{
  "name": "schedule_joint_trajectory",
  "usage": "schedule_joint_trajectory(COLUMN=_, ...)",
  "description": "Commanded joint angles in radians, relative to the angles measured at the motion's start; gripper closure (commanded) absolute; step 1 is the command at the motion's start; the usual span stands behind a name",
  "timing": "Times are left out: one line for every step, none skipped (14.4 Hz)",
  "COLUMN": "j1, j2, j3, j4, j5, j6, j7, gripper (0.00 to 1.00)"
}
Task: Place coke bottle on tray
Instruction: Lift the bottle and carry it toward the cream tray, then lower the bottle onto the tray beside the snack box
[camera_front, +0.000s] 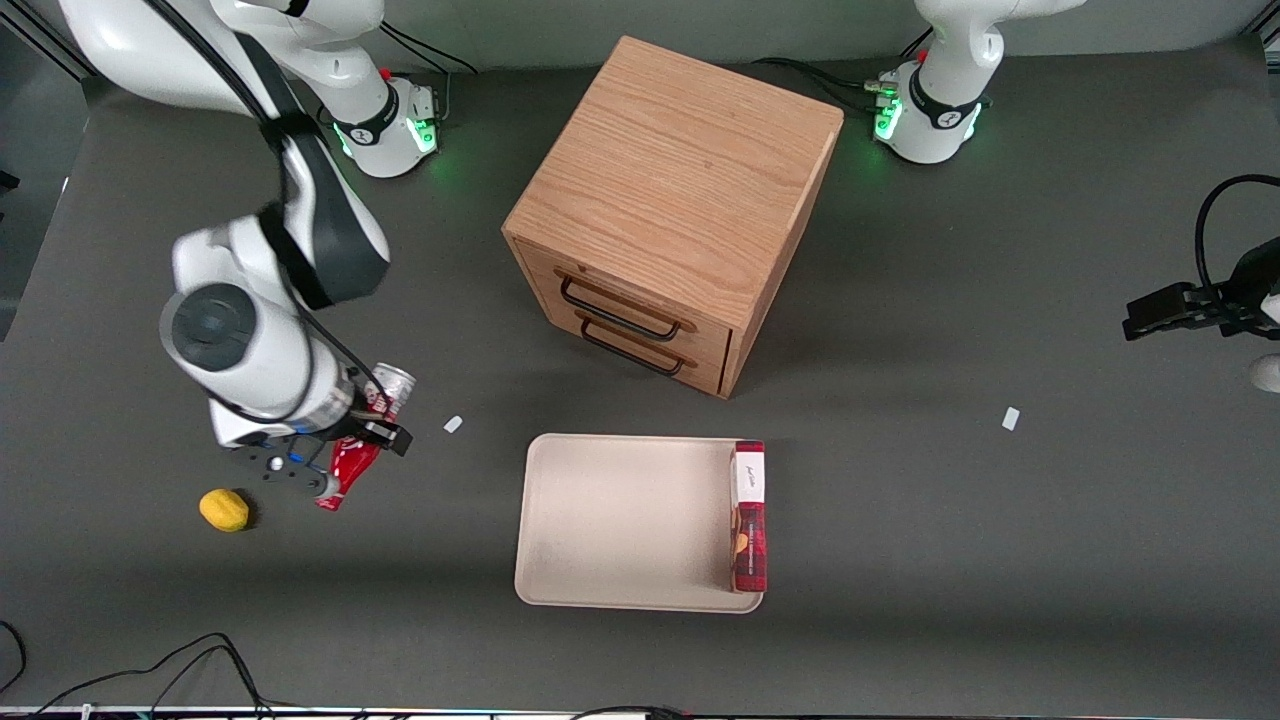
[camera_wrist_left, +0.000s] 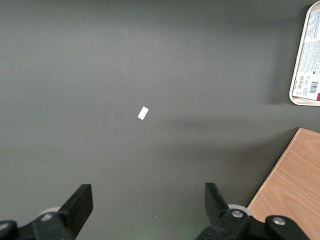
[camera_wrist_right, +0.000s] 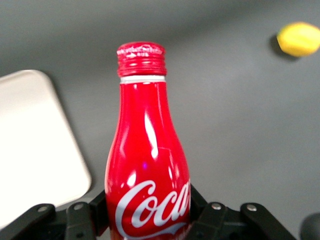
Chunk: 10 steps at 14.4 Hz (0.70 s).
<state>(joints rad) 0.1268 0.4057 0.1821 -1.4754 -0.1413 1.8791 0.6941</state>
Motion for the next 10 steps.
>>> schedule_joint_trajectory(j1=0.025, j2=0.108, j3=0.0, j4=0.264, j5=0.075, j6=-0.1, j7=-0.178, gripper=1.0)
schedule_joint_trajectory(j1=0.027, j2=0.142, j3=0.028, j4=0.32, j5=0.08, j6=-0.098, j7=-0.227, gripper=1.0)
schedule_joint_trajectory(j1=0.027, j2=0.191, j3=0.066, j4=0.378, j5=0.081, j6=-0.091, j7=-0.26, gripper=1.0)
schedule_joint_trajectory(j1=0.027, j2=0.255, j3=0.106, j4=0.45, j5=0.081, j6=-0.084, j7=-0.266, gripper=1.0)
schedule_joint_trajectory(j1=0.028, j2=0.324, j3=0.138, j4=0.51, j5=0.081, j6=-0.055, j7=-0.254, gripper=1.0)
schedule_joint_trajectory(j1=0.03, j2=0.373, j3=0.154, j4=0.52, j5=0.081, j6=-0.002, j7=-0.251, gripper=1.0)
schedule_joint_trajectory(j1=0.042, j2=0.419, j3=0.155, j4=0.518, j5=0.081, j6=0.061, j7=-0.249, gripper=1.0)
schedule_joint_trajectory(j1=0.047, j2=0.473, j3=0.155, j4=0.518, j5=0.081, j6=0.118, j7=-0.245, gripper=1.0)
schedule_joint_trajectory(j1=0.05, j2=0.519, j3=0.155, j4=0.518, j5=0.081, j6=0.177, j7=-0.236, gripper=1.0)
schedule_joint_trajectory(j1=0.057, j2=0.566, j3=0.155, j4=0.517, j5=0.081, j6=0.233, j7=-0.232, gripper=1.0)
